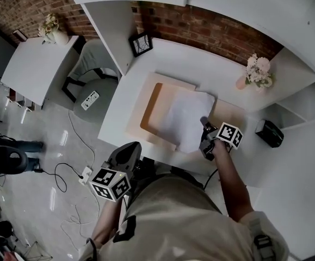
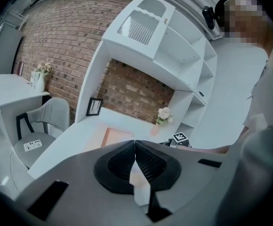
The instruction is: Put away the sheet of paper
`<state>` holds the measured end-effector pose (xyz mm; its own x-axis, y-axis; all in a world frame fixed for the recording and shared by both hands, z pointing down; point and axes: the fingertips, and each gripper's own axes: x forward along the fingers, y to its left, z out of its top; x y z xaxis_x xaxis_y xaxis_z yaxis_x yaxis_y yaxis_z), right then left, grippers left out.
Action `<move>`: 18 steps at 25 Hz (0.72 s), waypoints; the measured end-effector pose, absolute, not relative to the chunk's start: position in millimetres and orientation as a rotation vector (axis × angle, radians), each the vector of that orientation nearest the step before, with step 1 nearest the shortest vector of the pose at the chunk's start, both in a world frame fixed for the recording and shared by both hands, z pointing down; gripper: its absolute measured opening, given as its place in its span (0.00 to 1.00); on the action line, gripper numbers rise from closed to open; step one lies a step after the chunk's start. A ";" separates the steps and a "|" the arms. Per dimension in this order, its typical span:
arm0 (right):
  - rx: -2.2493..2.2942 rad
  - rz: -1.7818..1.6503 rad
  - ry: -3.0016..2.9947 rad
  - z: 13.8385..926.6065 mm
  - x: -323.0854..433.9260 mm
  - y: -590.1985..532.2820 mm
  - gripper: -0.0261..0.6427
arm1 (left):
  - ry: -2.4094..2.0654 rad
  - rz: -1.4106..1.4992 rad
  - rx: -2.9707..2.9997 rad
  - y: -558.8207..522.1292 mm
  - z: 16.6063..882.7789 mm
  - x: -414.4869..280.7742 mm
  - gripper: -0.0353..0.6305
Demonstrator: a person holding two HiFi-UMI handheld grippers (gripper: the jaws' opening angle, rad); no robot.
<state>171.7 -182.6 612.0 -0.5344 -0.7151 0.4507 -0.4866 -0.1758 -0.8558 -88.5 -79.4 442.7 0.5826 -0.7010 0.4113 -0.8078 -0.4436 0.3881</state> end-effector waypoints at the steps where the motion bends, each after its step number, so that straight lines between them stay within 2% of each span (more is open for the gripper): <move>1: -1.409 -1.789 1.880 612.2 169.9 -182.6 0.08 | -1.193 0.254 2.267 -83.7 442.8 -92.1 0.08; 18: -1.462 -1.800 1.885 611.0 142.7 -195.0 0.08 | -1.131 0.210 2.261 -114.9 452.1 -127.7 0.08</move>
